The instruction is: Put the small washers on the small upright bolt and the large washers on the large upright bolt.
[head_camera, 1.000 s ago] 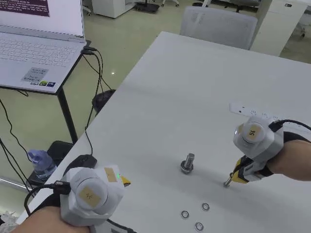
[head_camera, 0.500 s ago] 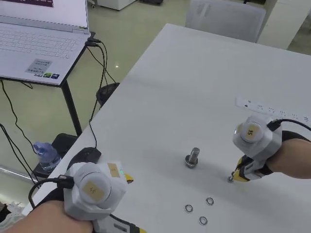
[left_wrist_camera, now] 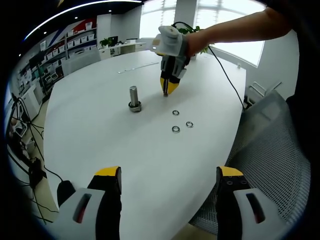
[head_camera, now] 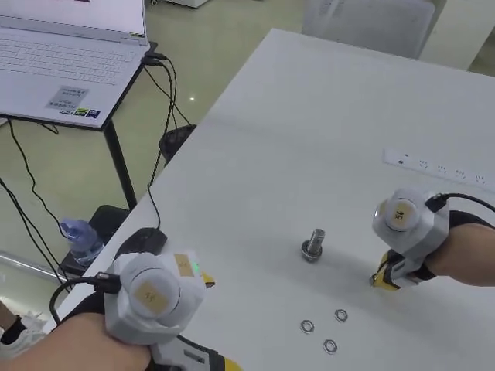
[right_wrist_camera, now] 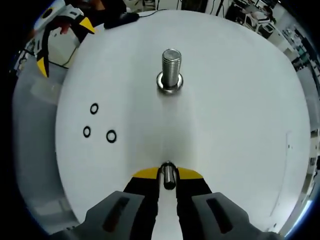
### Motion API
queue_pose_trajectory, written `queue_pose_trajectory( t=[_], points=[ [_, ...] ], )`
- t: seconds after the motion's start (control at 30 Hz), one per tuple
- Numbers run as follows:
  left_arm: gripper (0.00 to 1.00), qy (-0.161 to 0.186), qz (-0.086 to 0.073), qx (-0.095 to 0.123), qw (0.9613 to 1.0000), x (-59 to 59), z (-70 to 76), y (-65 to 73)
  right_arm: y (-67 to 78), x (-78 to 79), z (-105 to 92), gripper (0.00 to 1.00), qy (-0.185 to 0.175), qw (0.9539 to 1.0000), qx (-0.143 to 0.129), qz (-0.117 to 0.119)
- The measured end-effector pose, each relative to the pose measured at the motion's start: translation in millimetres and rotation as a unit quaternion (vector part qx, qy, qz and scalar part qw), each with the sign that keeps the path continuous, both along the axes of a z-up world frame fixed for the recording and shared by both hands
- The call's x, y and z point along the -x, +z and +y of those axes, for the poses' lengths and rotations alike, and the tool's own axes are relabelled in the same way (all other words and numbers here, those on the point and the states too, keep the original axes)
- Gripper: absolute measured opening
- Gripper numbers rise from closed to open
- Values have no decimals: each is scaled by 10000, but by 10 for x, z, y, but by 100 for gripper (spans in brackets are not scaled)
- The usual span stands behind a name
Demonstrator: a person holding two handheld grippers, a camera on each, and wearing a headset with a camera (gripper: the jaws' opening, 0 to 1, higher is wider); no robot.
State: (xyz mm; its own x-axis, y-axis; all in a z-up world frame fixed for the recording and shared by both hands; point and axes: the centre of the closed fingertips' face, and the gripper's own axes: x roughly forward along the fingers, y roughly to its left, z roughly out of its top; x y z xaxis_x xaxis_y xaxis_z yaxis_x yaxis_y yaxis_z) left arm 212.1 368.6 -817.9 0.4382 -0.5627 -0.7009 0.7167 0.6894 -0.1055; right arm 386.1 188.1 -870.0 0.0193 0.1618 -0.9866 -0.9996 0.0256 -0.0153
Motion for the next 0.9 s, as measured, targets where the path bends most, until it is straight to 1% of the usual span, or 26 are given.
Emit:
queue_pose_trajectory(
  t=[0.1,0.23,0.33,0.47,0.53,0.6,0.8,0.83,0.9],
  points=[
    [77,15,2,-5,10000,-7,10,-2,-15,-16,-2,13,16,10000,11,-43],
    [76,8,19,-3,10000,1,16,-13,-39,-3,-1,13,1,10000,18,-28],
    [75,7,43,-18,10000,12,23,-29,-36,-11,1,13,-9,10000,-1,-26],
    [75,22,51,14,10000,20,15,-34,-33,-8,3,13,-27,10000,-22,-12],
    [75,6,45,-7,10000,28,13,-39,-34,-8,3,13,-34,10000,-20,-12],
    [76,15,39,18,10000,28,6,-31,-33,-12,6,13,-27,10000,-34,-27],
    [80,47,-91,51,9999,-16,-5,34,-34,-35,12,13,-23,10000,-82,-47],
    [81,50,-143,59,9999,-28,-8,55,-30,-34,20,14,-67,9999,-106,-44],
    [82,51,-174,135,9997,-38,-24,97,-27,-30,32,18,-82,9999,-137,-34]
  ],
)
